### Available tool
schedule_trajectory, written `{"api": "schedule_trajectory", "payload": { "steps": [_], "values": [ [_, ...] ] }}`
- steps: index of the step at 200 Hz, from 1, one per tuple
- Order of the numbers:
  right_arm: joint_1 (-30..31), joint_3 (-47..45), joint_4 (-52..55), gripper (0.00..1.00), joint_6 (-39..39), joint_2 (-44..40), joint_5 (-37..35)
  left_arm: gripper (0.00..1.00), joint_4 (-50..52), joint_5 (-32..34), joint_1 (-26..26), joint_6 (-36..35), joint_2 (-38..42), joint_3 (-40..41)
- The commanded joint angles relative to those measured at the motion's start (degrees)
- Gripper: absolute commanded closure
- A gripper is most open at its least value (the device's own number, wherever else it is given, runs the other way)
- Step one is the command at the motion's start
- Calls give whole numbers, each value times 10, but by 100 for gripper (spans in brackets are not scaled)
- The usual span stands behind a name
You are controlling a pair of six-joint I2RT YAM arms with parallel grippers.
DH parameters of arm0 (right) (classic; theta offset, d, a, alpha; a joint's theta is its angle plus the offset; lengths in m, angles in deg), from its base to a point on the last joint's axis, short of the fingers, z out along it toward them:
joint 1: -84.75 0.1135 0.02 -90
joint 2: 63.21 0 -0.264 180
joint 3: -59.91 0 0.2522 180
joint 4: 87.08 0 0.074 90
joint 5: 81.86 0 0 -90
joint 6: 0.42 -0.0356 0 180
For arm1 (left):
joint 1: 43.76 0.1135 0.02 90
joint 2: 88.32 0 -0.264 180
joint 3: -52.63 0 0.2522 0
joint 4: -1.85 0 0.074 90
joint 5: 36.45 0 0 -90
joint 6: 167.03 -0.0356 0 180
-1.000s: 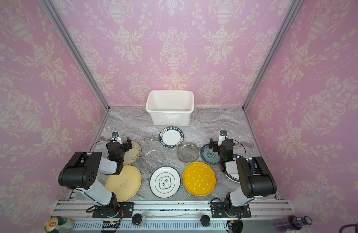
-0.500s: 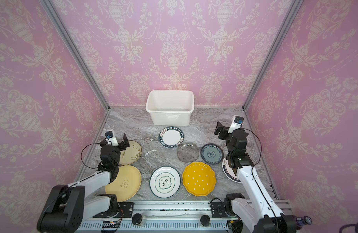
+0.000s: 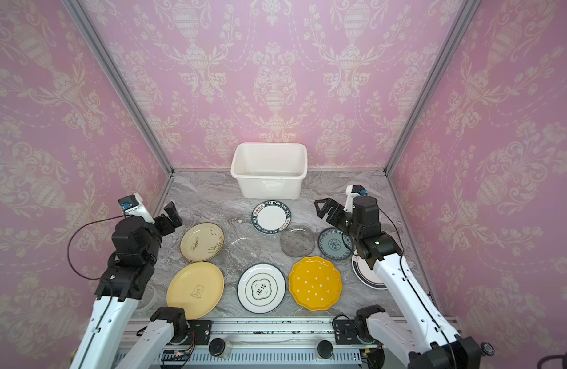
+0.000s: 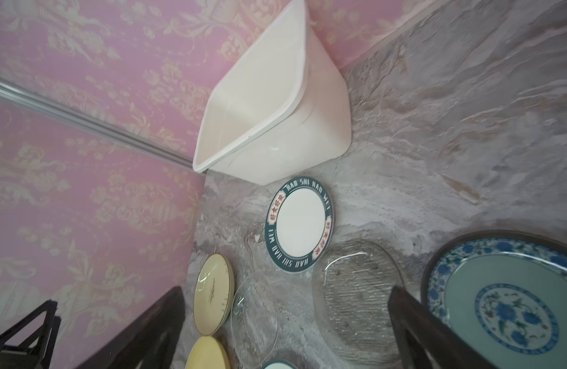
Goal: Place the plates into the plastic bin on the countertop
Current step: Pick up the plate from the bottom-left of the table.
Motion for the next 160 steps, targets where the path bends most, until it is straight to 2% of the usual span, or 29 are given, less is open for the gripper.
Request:
{"api": "schedule_trajectory", "payload": {
  "steps": [1,13,37,72,91,113,136,160],
  "values": [
    [84,35,45,2,2,29,19,1,155,-50,1,78,21,-27],
    [156,54,53,3,13,61,1,1,156,-89,1,82,27,-27],
    [295,104,64,6,40,155,-21,1,240,-81,1,142,0,-50],
    [428,202,46,13,63,319,-35,1,363,-79,1,185,-45,-78],
    [464,269,48,18,75,412,-21,1,400,-61,1,198,-43,-90],
    [478,379,139,24,115,516,-14,1,409,-56,1,198,-30,-88],
    [482,422,147,31,117,578,2,1,423,-50,1,197,-20,-81],
    [485,452,164,34,113,620,5,1,440,-40,1,201,-12,-76]
  ]
}}
